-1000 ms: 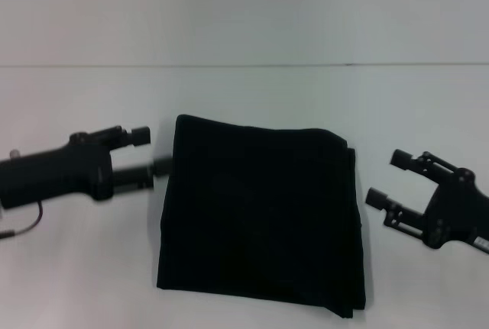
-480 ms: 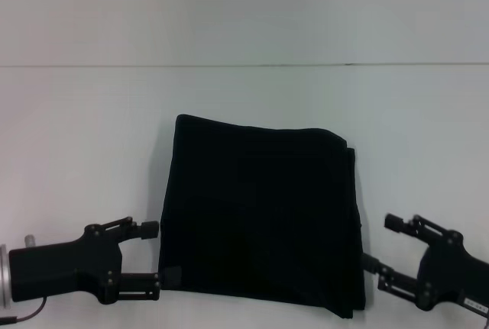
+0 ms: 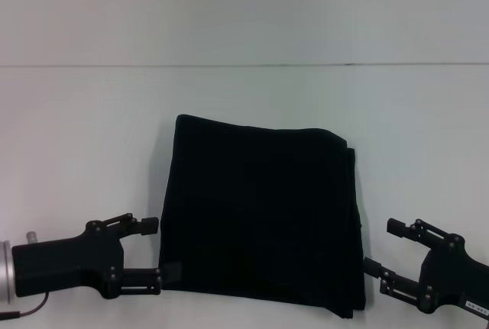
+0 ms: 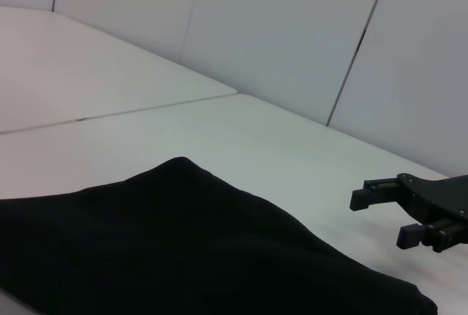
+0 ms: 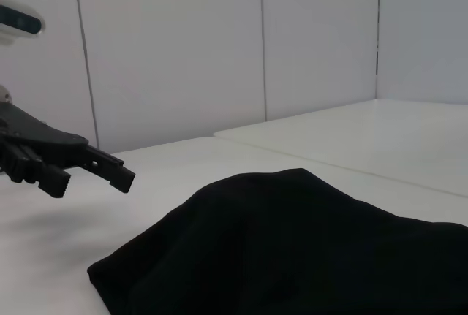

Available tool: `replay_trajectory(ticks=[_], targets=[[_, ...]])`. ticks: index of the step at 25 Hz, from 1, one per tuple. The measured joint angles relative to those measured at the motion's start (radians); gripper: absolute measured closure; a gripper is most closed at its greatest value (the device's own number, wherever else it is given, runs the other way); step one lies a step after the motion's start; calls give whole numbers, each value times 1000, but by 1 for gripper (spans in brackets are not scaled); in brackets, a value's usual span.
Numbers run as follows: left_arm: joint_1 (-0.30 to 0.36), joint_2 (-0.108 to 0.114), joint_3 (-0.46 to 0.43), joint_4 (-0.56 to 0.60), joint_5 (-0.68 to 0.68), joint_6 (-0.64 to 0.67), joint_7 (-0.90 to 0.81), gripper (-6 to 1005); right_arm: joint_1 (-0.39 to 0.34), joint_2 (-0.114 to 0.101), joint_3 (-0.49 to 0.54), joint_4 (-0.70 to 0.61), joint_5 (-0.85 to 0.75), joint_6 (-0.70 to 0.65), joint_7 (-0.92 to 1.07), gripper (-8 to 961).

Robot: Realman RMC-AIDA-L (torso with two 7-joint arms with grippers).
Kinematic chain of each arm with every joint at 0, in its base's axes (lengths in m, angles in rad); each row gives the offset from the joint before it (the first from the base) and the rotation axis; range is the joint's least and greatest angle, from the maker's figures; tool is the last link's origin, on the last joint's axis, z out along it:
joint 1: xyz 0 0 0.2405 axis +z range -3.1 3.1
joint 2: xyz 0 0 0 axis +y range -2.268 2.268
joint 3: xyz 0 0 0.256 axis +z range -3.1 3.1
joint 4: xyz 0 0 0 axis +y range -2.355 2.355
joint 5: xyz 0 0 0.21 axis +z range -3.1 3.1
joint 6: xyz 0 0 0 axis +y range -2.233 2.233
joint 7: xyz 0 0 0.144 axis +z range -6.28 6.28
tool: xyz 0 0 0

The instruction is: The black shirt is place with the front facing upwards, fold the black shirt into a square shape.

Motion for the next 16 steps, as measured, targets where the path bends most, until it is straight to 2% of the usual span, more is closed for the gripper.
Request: replay_trajectory(ticks=[16], targets=[[-4, -5, 0, 0, -5, 12, 0, 47, 3, 0, 9, -4, 2, -21, -1, 163]])
